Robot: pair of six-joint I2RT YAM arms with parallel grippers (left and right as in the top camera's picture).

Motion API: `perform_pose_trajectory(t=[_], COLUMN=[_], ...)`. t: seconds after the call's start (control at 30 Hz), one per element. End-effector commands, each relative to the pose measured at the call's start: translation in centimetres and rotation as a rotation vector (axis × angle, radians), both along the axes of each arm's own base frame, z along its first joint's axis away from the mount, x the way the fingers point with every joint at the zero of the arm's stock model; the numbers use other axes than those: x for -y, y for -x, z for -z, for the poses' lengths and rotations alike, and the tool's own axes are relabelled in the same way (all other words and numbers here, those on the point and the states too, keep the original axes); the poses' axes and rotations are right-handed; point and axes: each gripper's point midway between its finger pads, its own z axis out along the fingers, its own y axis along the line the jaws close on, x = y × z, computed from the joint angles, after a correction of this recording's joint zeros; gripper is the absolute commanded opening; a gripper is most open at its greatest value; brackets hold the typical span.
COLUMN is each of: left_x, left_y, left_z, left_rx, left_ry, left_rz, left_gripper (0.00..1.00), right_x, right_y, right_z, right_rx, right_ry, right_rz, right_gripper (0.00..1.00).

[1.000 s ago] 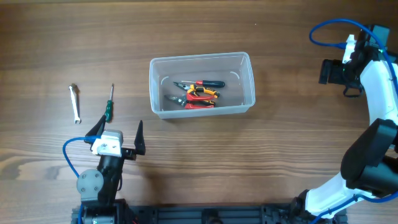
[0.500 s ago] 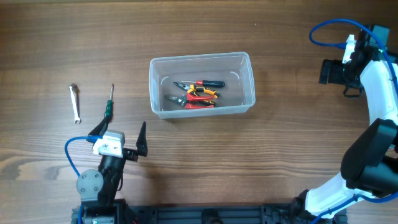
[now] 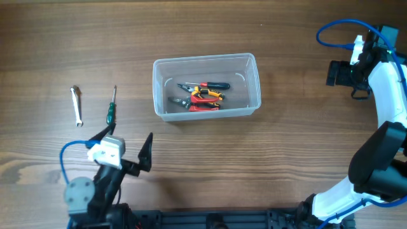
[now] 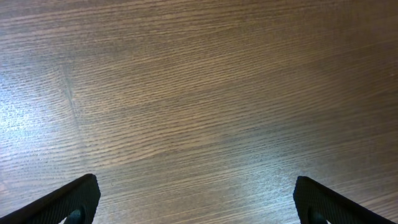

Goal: Pack container
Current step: 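Move the left gripper over the silver wrench at far left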

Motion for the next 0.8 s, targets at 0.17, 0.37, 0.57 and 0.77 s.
perform_pose_trajectory(t=[0.17, 0.37, 0.57, 0.77], left_x=[0.2, 1.5, -2.0, -6.1], left_y=[1.6, 2.5, -0.4, -4.0], left_z=[-11.9, -15.9, -14.3, -13.8], left_rx=[0.246, 0.426, 0.21, -0.193], left_ry=[-0.177, -0.192, -0.182, -0.235], left_rz=[0.021, 0.081, -0.106, -0.289], left_gripper=[1.0, 1.0, 1.0, 1.0], right_x=[0.3, 0.3, 0.3, 0.3], right_y=[0.0, 0.0, 0.0, 0.0], right_z=[0.0, 0.0, 0.0, 0.0], right_rx=[-0.002, -0.002, -0.002, -0.002], right_ry=[0.018, 0.018, 0.018, 0.018], right_rz=[0.011, 0.011, 0.011, 0.011], right_gripper=[1.0, 1.0, 1.0, 1.0])
